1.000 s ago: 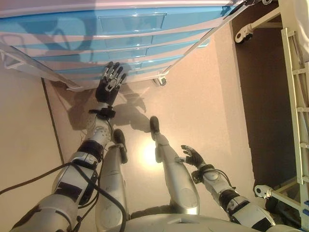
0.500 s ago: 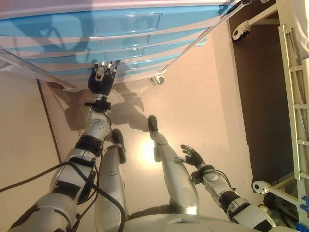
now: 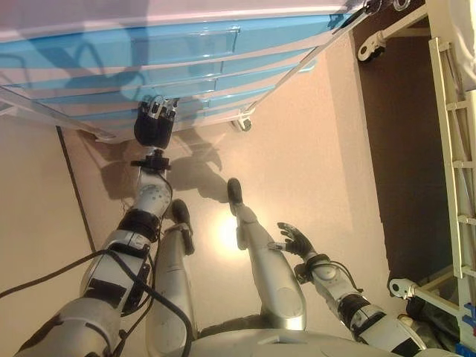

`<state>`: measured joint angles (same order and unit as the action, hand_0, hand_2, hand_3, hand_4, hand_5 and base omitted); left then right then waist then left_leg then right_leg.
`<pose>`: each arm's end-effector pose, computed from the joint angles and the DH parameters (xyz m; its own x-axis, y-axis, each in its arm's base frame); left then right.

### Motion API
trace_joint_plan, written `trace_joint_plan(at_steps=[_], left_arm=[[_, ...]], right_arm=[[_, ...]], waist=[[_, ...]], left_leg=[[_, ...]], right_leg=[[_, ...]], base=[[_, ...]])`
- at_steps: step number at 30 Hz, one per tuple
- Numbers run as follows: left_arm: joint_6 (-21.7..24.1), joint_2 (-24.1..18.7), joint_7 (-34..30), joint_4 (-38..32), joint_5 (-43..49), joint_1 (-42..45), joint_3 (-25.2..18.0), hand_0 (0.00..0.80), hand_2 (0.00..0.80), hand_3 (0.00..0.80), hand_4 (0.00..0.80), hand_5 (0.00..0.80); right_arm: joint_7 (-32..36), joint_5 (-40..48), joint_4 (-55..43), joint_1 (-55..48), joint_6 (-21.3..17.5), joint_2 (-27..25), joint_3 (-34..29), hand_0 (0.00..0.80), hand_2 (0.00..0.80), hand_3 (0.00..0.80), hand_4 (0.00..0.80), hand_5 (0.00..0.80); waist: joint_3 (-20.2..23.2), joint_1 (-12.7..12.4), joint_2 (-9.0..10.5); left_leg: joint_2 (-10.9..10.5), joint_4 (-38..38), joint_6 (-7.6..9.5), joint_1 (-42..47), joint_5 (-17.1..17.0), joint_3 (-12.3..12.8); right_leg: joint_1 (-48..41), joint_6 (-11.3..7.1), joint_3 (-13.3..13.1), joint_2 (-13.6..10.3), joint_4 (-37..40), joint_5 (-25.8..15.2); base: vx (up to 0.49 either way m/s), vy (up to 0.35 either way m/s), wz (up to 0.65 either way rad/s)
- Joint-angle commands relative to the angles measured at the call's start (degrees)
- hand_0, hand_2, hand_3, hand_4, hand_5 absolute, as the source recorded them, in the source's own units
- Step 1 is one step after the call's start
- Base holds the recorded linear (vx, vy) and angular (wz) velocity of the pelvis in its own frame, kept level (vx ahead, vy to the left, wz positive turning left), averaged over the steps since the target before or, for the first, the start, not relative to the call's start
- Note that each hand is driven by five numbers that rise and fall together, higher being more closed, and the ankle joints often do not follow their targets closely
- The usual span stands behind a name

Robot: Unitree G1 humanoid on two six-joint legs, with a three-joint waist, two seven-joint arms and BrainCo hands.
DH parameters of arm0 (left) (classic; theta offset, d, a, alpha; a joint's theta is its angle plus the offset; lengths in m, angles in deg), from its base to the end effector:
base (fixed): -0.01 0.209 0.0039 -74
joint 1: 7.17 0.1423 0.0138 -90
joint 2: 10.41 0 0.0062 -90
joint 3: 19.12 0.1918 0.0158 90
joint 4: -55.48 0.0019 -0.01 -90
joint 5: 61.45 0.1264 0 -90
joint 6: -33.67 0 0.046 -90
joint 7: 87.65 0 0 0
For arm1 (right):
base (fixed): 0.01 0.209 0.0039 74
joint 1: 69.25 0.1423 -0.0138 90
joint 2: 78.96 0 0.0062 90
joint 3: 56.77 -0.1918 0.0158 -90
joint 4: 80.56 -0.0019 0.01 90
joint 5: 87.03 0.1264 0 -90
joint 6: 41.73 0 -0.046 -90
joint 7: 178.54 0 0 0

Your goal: Open the drawer and pick up the medicine

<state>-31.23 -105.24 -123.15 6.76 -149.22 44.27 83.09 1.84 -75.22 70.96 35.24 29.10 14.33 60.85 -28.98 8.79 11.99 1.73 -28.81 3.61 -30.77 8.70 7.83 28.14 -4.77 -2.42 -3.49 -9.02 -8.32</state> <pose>0.3124 0.2061 0.0949 0.7950 -0.0505 0.6044 0.5177 0.5758 -0.6328 0.1804 -0.1704 -0.0707 0.8218 0.1834 -0.5394 -0.3287 0.9260 -0.1858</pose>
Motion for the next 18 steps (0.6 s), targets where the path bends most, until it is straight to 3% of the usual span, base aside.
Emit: trace_joint_plan(at_steps=[1,4,8,12,18], left_arm=[[6.5,-1.5,-12.6,-29.7,2.0,-6.7,-2.5,0.8,0.8,0.8,0.8,0.8],[4.5,-0.3,-11.8,-29.7,2.3,-1.9,-2.4,0.8,0.8,0.8,0.8,0.8],[-4.5,2.9,-14.3,-26.9,-1.0,8.2,-3.0,0.8,0.8,0.8,0.8,0.8],[-13.1,6.4,-20.8,-21.5,-0.4,18.9,-2.3,0.8,0.8,0.8,0.8,0.8],[-22.7,5.6,-29.9,-11.1,1.9,33.0,-5.1,0.8,0.8,0.8,0.8,0.8]], right_arm=[[-0.5,-2.5,-3.1,-3.9,0.7,-2.9,2.3,0.0,0.0,0.0,0.0,0.0],[-1.2,-2.7,-3.7,-3.5,1.6,-3.2,1.8,0.0,0.0,0.0,0.0,0.0],[-2.0,-5.4,-3.2,-2.9,3.6,-4.0,0.3,0.0,0.0,0.0,0.0,0.0],[-1.6,-7.6,-0.9,-1.6,4.6,-6.6,-2.6,0.0,0.0,0.0,0.0,0.0],[1.3,-12.2,0.0,-0.7,6.4,-11.0,-5.8,0.0,0.0,0.0,0.0,0.0]], waist=[[1.9,-6.4,-2.74],[2.4,-7.8,-3.3],[3.6,-10.4,-4.79],[5.2,-12.8,-6.85],[7.5,-15.6,-10.21]], left_leg=[[-1.6,10.1,-2.02,3.7,-6.2,-4.4],[-1.5,11.7,-3.01,4.6,-7.9,-5.9],[-0.3,14.2,-4.99,7.5,-9.5,-7.5],[0.3,17.2,-6.5,10.8,-11.6,-8.5],[0.2,19.5,-7.31,15.1,-12.8,-9.8]], right_leg=[[-4.3,4.27,2.0,2.8,-3.7,4.4],[-6.0,5.03,3.7,2.8,-3.6,5.4],[-9.9,5.56,7.3,2.5,-3.2,7.6],[-13.8,5.55,10.1,1.7,-1.6,8.3],[-19.1,5.32,13.8,0.3,1.0,8.3]], base=[[-0.065,-0.096,0.17],[-0.091,-0.126,0.26],[-0.072,-0.125,0.44],[-0.086,-0.046,0.47],[-0.065,0.001,0.45]])
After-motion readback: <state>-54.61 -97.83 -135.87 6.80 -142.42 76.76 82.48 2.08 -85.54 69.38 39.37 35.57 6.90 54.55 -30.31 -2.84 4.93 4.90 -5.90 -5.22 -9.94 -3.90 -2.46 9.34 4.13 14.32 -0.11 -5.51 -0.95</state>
